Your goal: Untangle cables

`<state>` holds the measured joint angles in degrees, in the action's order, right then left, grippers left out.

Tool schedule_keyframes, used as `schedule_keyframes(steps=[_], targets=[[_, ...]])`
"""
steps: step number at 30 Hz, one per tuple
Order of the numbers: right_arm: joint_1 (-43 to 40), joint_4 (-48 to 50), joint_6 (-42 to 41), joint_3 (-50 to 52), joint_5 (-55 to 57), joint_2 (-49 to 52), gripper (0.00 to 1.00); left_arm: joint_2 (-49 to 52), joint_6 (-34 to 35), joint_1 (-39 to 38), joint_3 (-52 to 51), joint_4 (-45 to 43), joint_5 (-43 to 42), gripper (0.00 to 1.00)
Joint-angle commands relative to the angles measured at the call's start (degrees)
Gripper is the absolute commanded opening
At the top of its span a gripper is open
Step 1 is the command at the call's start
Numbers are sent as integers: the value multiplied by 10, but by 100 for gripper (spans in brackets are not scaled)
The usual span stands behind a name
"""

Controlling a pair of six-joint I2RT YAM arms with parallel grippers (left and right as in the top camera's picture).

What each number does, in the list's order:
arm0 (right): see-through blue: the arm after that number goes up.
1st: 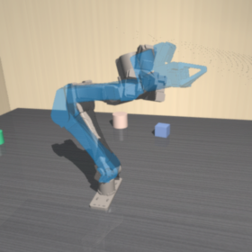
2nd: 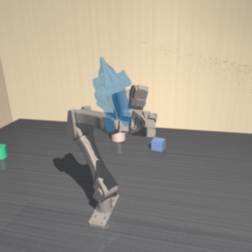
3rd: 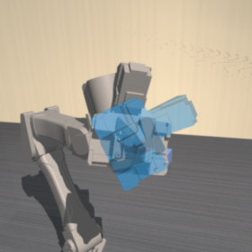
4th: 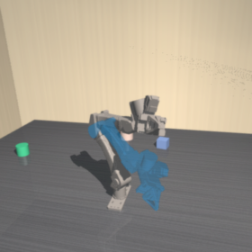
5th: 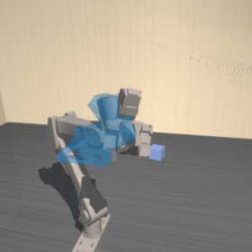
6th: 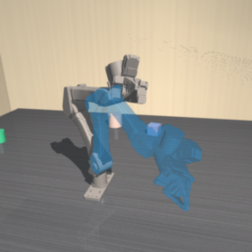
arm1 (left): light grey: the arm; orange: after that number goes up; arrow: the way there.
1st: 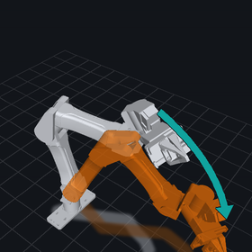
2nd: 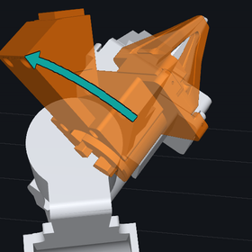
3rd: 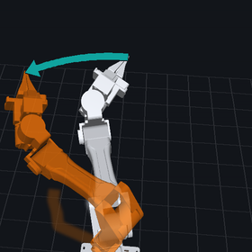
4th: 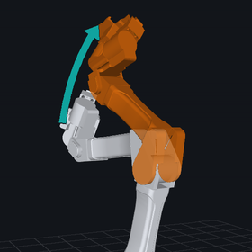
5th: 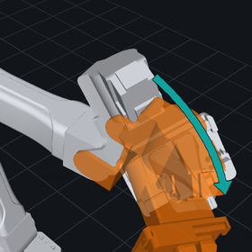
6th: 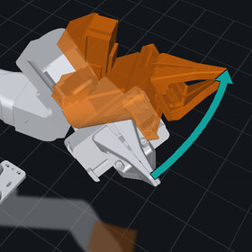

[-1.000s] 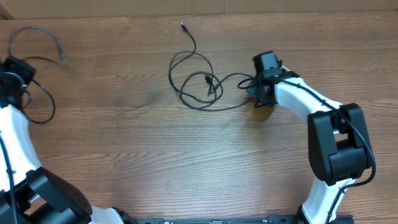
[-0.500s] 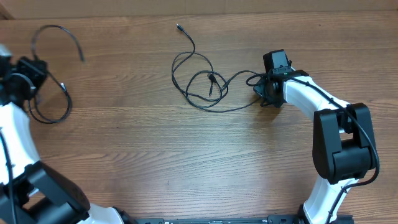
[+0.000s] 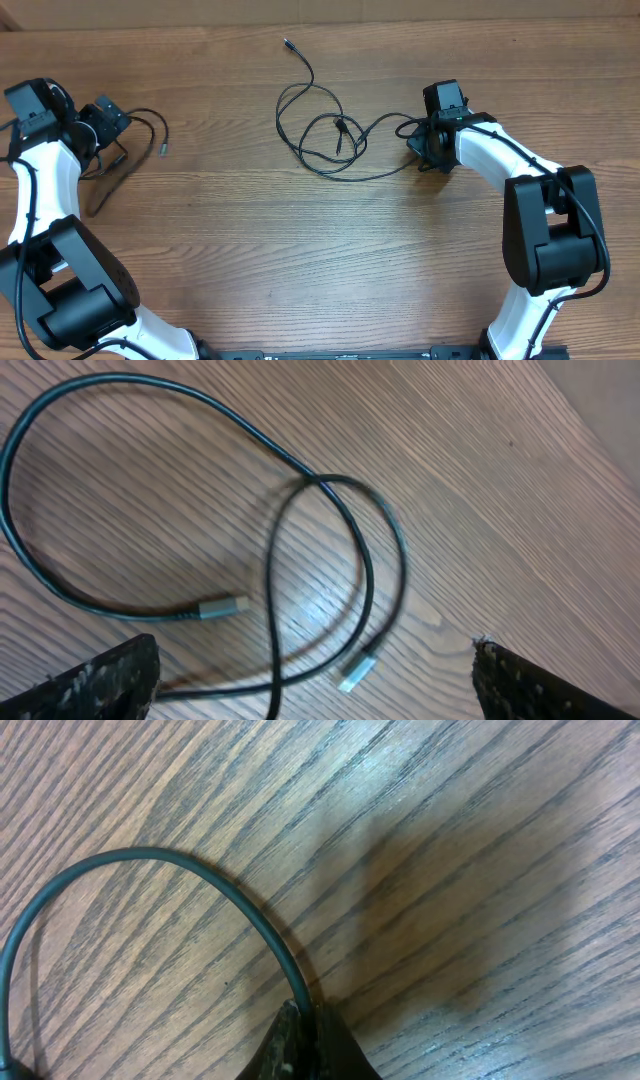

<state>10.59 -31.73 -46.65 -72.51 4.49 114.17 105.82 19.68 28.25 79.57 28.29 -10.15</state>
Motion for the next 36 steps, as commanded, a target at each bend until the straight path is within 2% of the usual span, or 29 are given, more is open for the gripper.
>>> schedule_keyframes(steps=[1,4,9,12,18,21,24,25,27,28,32,36], targets=[[0,2,0,1,-4,9,4,-6,-17,3,15,-1,15,100],[1,5,0,1,-16,9,5,-11,-17,2,26,1,-9,100],[0,13,2,1,-44,9,5,-28,-13,0,44,6,-110,97],[1,14,2,1,-60,9,5,-41,19,-7,47,7,-157,100],[1,14,7,1,-117,9,6,-49,50,-39,47,43,-198,100],[1,14,21,1,-142,9,10,-49,52,-61,47,83,-197,98],[1,14,21,1,-164,9,17,-49,51,-89,41,114,-192,60],[1,14,21,1,-170,9,18,-49,50,-97,38,122,-190,39],[1,14,22,1,-178,9,19,-49,50,-113,31,133,-188,7],[1,14,24,1,-183,9,19,-49,50,-122,28,138,-188,4],[0,14,67,1,-229,9,20,-47,41,-159,20,148,-188,4],[0,14,95,0,-286,-3,28,-46,22,-201,15,151,-172,4]])
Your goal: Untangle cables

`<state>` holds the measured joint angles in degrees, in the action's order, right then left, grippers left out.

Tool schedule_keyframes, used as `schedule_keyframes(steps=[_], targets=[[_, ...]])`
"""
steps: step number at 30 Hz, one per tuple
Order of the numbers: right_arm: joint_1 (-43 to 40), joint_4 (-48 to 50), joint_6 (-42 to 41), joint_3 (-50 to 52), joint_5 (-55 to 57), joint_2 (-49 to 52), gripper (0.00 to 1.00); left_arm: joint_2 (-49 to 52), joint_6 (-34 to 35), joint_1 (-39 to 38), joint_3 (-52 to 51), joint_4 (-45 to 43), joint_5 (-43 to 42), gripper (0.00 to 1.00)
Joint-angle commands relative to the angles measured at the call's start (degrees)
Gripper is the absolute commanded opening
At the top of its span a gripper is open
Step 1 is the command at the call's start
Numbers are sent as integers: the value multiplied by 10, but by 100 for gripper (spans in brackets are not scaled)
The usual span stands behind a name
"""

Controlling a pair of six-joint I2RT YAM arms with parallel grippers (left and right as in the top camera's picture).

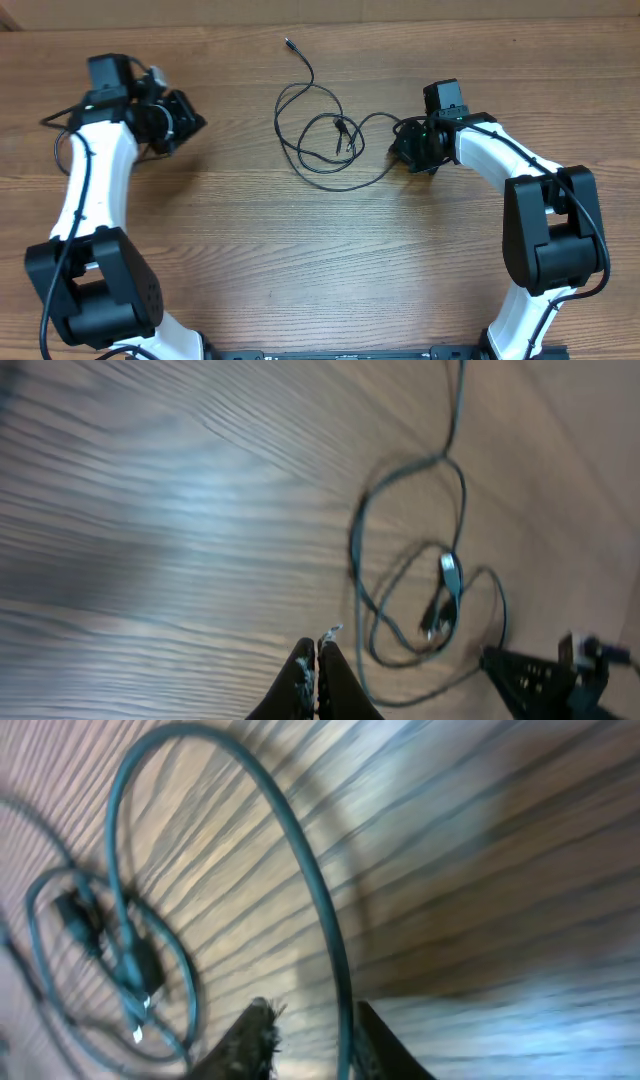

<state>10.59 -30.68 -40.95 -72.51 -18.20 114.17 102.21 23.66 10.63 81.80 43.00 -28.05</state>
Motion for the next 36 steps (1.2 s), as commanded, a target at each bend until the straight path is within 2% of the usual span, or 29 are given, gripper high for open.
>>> schedule_keyframes(steps=[1,4,9,16,19,29,33,36], targets=[[0,2,40,0,-64,-10,30,-9,-18,-35,-7,6,21,4],[0,-13,46,0,-64,-42,37,-5,-18,-59,-7,9,47,4],[1,-41,70,0,-64,-96,55,3,-18,-93,-7,14,67,5],[13,-63,67,0,-65,-106,57,27,-18,-127,-8,24,92,8],[24,-67,63,0,-59,-106,82,42,-18,-136,-8,24,93,15],[34,-72,48,1,-48,-105,84,93,-17,-156,-8,35,87,15],[42,-71,48,1,-22,-105,86,117,-18,-172,-8,34,85,18],[47,-70,48,1,0,-105,88,127,-18,-186,-8,28,85,11]])
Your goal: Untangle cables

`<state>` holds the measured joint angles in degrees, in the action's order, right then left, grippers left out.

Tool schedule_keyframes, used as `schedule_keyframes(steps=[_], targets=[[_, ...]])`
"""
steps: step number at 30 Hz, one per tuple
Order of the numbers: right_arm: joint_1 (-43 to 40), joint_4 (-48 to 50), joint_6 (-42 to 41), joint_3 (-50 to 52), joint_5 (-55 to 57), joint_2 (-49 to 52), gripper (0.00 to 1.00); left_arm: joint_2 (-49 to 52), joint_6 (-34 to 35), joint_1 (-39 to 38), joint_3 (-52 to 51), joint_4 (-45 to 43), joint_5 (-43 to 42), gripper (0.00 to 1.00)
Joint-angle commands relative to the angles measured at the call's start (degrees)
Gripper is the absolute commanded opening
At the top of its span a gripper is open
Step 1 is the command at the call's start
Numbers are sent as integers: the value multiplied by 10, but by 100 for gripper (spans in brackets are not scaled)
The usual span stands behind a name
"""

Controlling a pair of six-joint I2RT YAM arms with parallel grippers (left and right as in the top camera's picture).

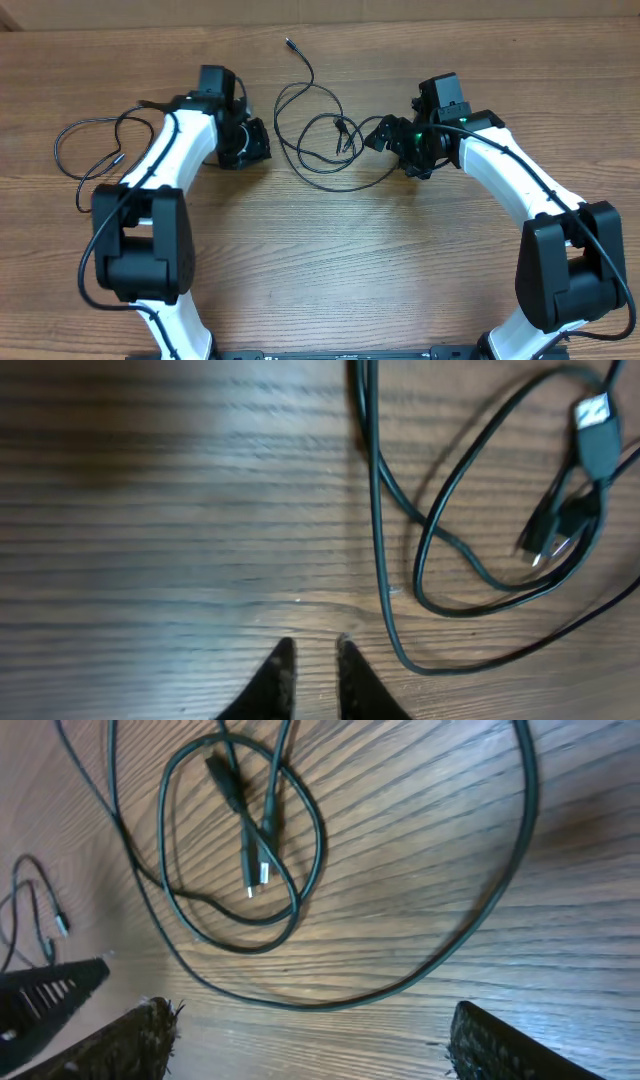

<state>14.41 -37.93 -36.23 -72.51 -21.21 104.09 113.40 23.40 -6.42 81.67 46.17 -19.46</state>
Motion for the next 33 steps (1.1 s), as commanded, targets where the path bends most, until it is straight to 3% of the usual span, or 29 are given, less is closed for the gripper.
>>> schedule_keyframes(steps=[1,7,11,16,19,22,33], targets=[[10,3,0,1,36,-5,88,19,-15,-20,-7,-6,-1,11],[21,6,-30,1,56,-5,87,31,-16,-50,-7,-26,0,9],[30,11,-30,1,71,-5,79,32,-15,-68,-7,-37,8,4],[44,15,-30,1,98,-4,50,32,-15,-76,-7,-40,19,4],[56,20,-30,1,115,-4,23,32,-15,-83,-7,-40,21,4],[61,24,-30,1,119,-4,4,32,-15,-87,-7,-40,21,4],[62,28,-30,1,122,-4,4,32,-15,-90,-7,-44,37,4]])
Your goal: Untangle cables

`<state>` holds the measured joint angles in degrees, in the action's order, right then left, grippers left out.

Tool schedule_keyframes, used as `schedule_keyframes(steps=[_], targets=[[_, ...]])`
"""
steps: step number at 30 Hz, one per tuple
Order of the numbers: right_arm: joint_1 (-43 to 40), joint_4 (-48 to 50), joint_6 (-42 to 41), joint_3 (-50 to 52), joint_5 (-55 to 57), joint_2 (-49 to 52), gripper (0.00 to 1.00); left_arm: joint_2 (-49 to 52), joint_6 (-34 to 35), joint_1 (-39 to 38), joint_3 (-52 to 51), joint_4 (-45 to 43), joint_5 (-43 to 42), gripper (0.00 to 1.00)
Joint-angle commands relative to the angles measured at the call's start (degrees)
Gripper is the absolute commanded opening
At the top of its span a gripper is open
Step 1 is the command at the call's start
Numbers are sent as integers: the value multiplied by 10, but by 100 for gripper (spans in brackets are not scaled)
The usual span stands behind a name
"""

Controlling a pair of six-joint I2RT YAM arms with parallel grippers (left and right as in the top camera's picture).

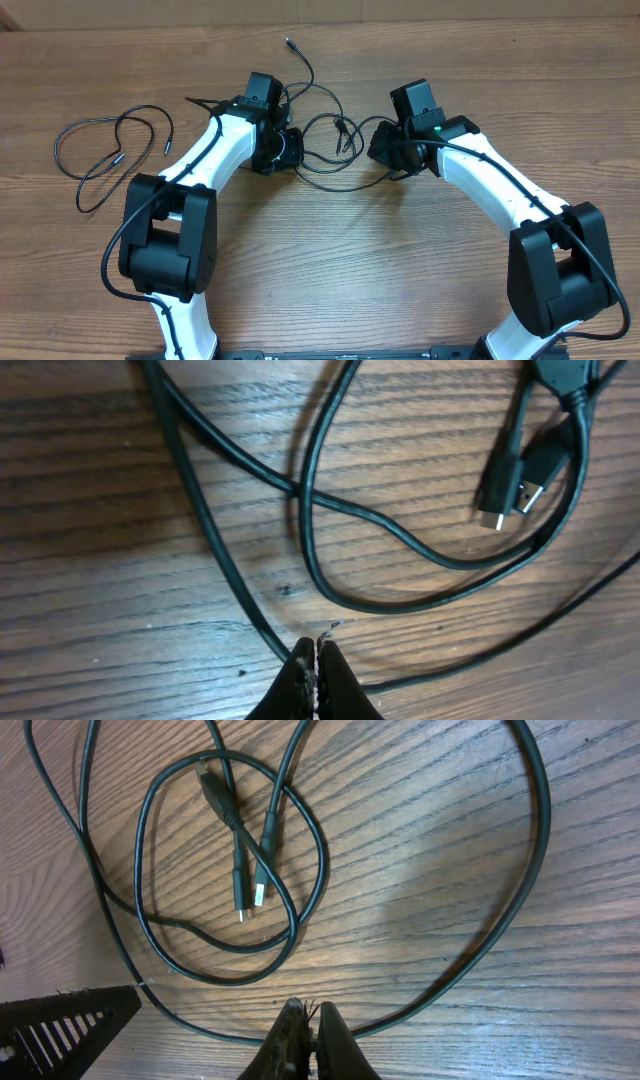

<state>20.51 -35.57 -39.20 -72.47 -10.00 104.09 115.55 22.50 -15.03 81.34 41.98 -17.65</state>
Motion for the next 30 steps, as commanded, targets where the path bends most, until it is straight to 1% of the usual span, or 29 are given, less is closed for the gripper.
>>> schedule_keyframes(steps=[1,7,12,18,30], targets=[[1,6,0,1,10,-4,4,10,-6,-4,-3,-1,23,4],[1,8,0,1,10,-4,4,10,-6,-4,-8,1,33,4],[1,8,0,1,9,-4,4,10,-6,-4,-29,-18,38,4],[1,8,-20,1,10,-4,4,11,-6,-5,-45,-20,82,4],[1,8,-28,1,10,-4,4,11,-2,-8,-75,-49,93,4]])
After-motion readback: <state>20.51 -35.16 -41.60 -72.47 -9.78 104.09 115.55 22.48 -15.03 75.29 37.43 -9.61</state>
